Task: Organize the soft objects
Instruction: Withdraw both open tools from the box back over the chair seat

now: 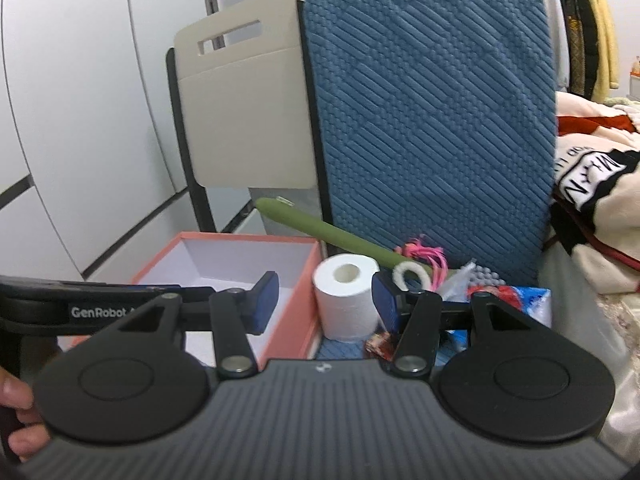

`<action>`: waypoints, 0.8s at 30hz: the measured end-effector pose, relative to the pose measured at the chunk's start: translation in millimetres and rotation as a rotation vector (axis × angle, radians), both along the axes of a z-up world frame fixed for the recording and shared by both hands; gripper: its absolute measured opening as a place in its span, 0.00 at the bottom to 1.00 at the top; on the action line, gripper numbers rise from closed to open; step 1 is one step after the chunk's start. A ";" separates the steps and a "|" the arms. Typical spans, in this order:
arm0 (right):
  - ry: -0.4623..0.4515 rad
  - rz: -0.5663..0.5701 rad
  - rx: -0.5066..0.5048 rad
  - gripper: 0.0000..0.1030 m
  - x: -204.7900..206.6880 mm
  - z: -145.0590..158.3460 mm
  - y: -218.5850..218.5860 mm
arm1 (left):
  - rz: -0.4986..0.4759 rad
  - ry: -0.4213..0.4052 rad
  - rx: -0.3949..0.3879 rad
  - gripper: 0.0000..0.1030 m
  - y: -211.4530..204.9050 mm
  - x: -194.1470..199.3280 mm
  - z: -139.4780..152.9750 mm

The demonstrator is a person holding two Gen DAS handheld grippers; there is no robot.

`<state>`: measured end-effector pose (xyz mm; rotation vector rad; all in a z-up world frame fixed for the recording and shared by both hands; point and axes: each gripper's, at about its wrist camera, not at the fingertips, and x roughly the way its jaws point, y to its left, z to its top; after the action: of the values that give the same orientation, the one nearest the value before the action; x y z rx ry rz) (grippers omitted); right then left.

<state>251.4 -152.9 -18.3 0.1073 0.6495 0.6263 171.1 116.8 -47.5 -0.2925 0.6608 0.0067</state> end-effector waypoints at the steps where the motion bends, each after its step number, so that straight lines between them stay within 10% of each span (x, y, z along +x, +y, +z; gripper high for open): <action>1: 0.001 -0.006 -0.004 0.53 -0.4 -2.3 -4.8 | -0.007 0.003 -0.005 0.41 -3.1 1.2 -2.6; 24: 0.095 -0.140 -0.052 0.53 -26.6 -64.4 -110.2 | -0.136 0.075 0.004 0.41 -105.7 1.4 -58.6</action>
<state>224.8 -263.0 -82.7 0.1336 0.7429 0.4714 172.6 11.0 -106.1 -0.2442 0.7541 -0.1114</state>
